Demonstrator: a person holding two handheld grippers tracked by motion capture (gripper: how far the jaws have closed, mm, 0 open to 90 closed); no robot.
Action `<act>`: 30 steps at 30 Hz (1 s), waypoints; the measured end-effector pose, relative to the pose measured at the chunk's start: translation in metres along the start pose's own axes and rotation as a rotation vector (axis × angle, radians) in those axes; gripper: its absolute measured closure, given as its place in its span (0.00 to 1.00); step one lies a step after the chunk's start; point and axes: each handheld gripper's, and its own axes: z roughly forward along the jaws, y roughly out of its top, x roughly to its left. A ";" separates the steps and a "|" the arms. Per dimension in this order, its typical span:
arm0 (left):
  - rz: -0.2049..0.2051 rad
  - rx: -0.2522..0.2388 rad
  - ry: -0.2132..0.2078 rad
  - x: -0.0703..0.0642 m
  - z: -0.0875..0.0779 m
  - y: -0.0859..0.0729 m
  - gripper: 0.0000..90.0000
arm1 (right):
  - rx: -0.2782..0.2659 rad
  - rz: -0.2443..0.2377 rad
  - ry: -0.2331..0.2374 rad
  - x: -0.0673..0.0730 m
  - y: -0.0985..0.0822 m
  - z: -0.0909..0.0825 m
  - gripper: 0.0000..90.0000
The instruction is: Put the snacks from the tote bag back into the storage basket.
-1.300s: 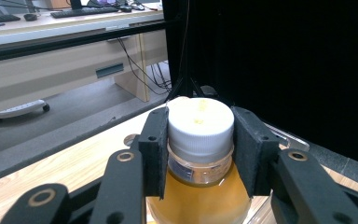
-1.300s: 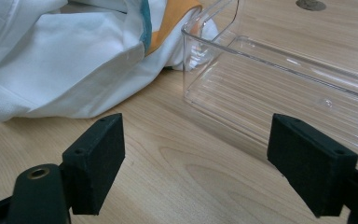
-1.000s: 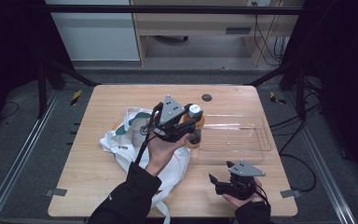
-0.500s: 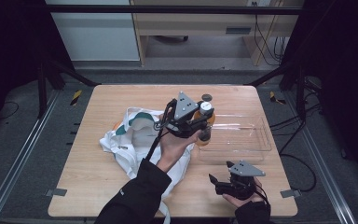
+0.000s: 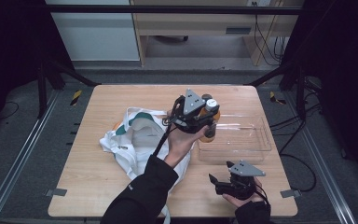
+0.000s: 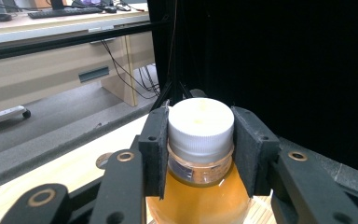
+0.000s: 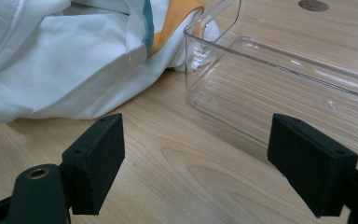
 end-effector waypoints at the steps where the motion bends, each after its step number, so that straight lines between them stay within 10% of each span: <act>1: 0.001 0.003 0.001 0.000 0.002 -0.001 0.66 | 0.001 -0.001 0.001 0.000 0.000 0.000 0.21; 30: 0.008 0.059 -0.015 0.000 0.029 -0.030 0.66 | 0.001 -0.004 0.002 0.000 0.000 0.000 0.21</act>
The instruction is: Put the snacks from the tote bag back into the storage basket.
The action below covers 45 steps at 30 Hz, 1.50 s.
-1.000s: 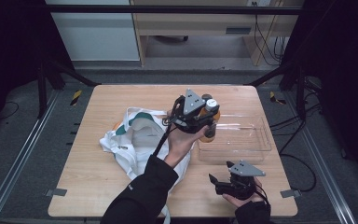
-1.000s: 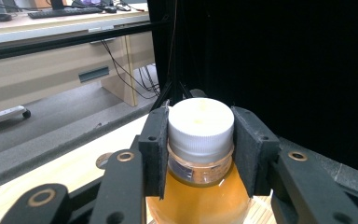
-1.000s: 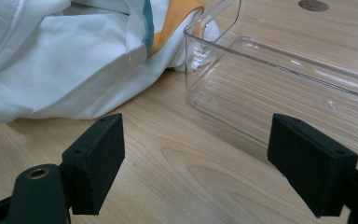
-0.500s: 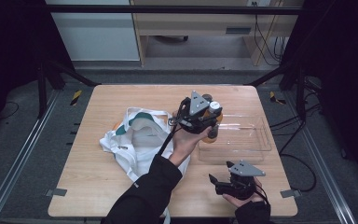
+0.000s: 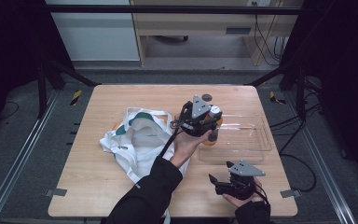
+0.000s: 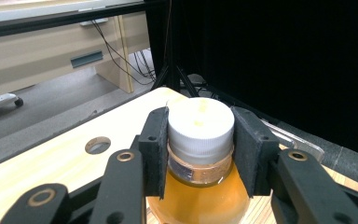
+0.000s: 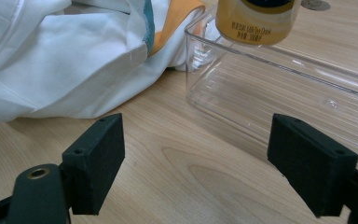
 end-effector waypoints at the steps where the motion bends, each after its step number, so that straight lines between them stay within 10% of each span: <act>1: 0.000 0.002 0.000 0.000 0.001 -0.001 0.66 | 0.000 0.000 0.001 0.000 0.000 0.000 0.21; 45: 0.002 0.086 -0.023 -0.005 0.008 -0.048 0.65 | 0.004 -0.008 -0.004 0.000 0.000 0.001 0.21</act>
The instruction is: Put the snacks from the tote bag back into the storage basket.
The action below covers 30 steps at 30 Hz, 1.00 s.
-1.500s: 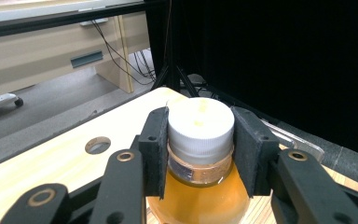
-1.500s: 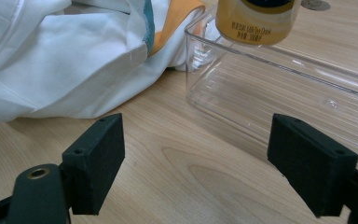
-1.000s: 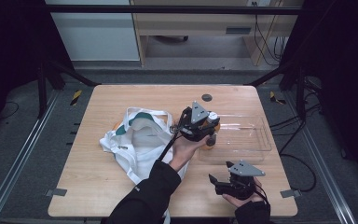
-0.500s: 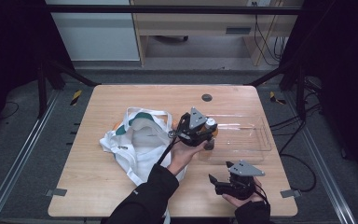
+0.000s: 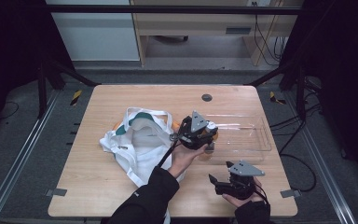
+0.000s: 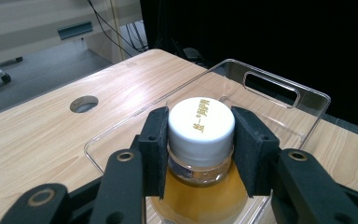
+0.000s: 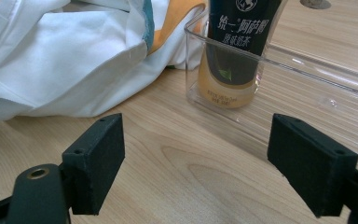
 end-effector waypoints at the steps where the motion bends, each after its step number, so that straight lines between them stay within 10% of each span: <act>1: 0.005 0.000 -0.001 0.000 0.000 0.000 0.65 | 0.001 0.001 0.002 0.000 0.000 0.000 0.21; 13: 0.024 0.001 -0.035 0.003 -0.009 -0.004 0.52 | 0.006 0.011 0.002 0.000 0.000 0.000 0.21; 30: 0.046 0.018 -0.008 0.026 -0.066 -0.022 0.32 | 0.007 0.017 -0.008 -0.001 0.000 0.000 0.21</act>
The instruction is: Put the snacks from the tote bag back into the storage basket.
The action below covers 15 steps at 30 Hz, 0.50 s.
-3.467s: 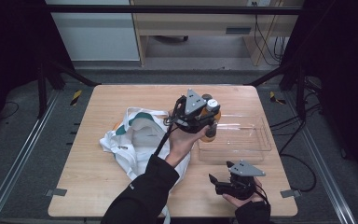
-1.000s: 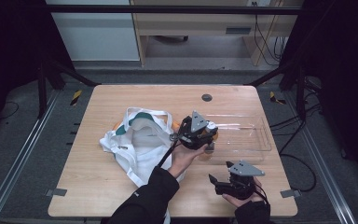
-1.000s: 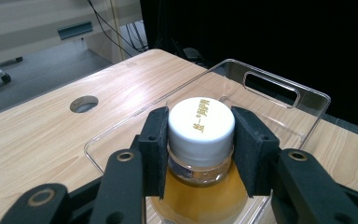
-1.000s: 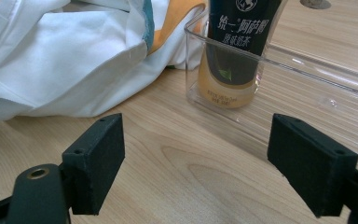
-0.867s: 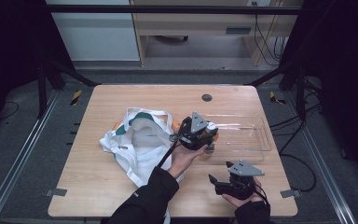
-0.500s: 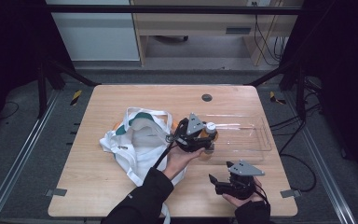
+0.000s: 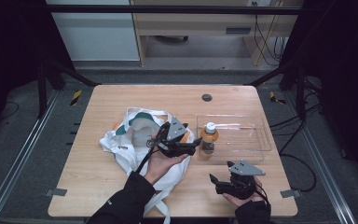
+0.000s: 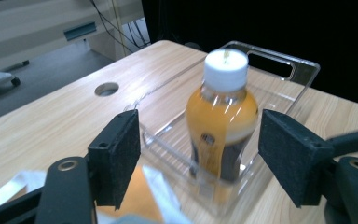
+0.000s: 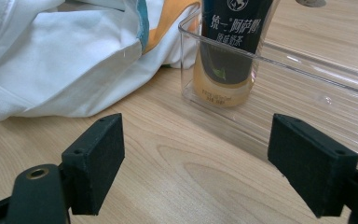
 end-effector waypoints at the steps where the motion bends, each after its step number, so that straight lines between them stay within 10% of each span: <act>1: -0.005 0.003 0.004 0.002 -0.003 -0.003 0.32 | 0.000 0.000 0.000 0.000 0.000 0.000 0.21; 15: -0.012 0.052 0.025 0.027 -0.044 -0.042 0.27 | 0.001 -0.005 -0.009 -0.001 0.000 0.000 0.21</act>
